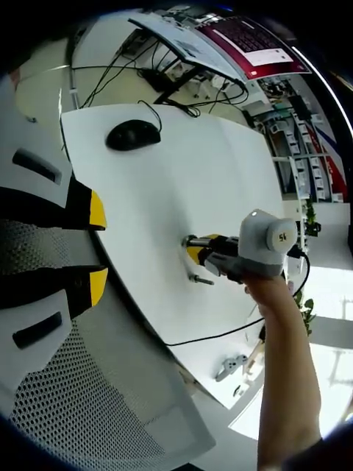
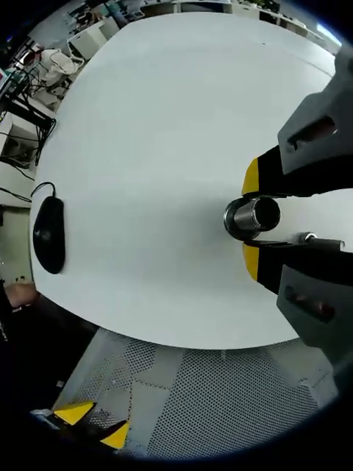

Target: Place the washer onto the threaded stud by aligning its center hole with the stud, sliding it down to the base, and recovering from edge contact or off-axis alignment until the washer reaches the visible bottom stop.

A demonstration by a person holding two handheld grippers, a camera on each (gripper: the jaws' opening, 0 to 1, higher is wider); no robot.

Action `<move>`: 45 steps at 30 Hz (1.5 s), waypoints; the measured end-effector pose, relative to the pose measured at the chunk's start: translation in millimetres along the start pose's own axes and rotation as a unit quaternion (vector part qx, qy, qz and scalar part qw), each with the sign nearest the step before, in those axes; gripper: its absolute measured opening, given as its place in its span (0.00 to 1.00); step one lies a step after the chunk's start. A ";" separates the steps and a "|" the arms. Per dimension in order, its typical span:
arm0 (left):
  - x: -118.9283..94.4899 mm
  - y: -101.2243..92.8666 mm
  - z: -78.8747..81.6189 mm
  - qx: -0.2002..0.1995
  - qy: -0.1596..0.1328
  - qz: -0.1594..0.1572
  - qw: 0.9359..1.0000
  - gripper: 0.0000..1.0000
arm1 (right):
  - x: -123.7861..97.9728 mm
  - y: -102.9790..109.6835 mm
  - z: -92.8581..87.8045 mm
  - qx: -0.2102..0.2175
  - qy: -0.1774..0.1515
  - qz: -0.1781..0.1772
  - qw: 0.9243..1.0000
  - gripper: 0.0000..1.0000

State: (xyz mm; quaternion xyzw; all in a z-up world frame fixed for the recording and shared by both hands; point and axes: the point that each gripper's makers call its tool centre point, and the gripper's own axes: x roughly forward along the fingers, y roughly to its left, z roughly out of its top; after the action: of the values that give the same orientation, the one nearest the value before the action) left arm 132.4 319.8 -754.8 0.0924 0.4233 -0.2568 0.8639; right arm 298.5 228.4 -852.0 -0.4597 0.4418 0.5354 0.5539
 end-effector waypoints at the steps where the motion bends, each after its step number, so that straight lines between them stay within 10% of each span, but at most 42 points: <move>1: 0.0 -0.1 0.2 0.000 0.000 0.000 1.000 0.17 | 0.3 0.1 0.8 0.000 0.000 0.001 1.000 0.23; 27: -0.3 -1.0 0.1 0.001 0.001 0.000 1.000 0.17 | -1.0 9.9 -5.1 -0.029 0.012 0.024 0.999 0.25; 45: -0.4 -1.4 0.0 0.003 0.001 -0.001 1.000 0.16 | -81.9 15.4 15.5 0.027 -0.137 -0.039 0.989 0.34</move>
State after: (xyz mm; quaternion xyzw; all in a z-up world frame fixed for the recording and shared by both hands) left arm 131.5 318.8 -754.4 0.0944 0.4232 -0.2588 0.8631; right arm 280.2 228.4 -769.3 -0.3836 0.3578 0.5588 0.6423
